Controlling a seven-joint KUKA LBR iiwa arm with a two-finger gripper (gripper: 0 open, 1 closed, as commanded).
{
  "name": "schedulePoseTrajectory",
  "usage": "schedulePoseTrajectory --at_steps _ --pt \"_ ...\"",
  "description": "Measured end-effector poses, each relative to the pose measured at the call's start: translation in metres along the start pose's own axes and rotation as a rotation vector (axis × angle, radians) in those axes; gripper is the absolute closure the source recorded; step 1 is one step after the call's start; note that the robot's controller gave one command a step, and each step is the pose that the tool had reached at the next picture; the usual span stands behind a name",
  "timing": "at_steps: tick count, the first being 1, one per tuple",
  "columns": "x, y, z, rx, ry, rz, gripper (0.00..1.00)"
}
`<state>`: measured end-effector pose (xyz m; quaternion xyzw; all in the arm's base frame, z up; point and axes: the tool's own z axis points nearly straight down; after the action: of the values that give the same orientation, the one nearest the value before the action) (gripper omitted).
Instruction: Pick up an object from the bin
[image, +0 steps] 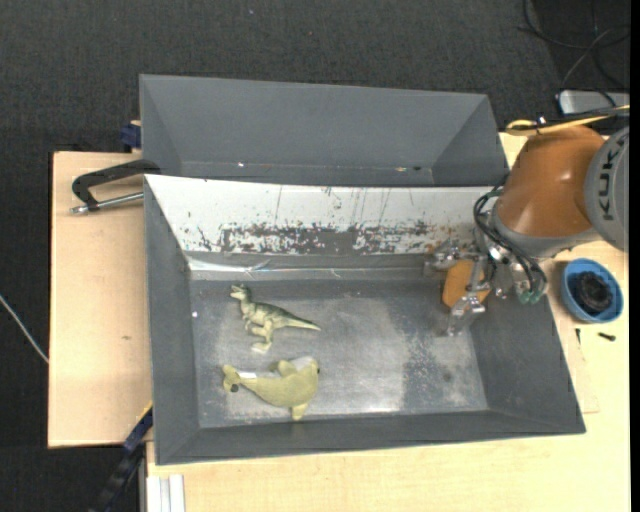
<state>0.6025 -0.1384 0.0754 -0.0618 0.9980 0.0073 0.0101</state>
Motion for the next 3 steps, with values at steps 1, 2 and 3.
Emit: schedulePoseTrajectory --at_steps 1,2,3 --pt "0.006 -0.008 0.004 0.008 0.015 -0.028 0.0" --pt "0.005 -0.008 0.002 0.007 0.01 -0.027 1.0" --pt "0.002 -0.007 -0.024 0.015 0.011 -0.028 1.0"
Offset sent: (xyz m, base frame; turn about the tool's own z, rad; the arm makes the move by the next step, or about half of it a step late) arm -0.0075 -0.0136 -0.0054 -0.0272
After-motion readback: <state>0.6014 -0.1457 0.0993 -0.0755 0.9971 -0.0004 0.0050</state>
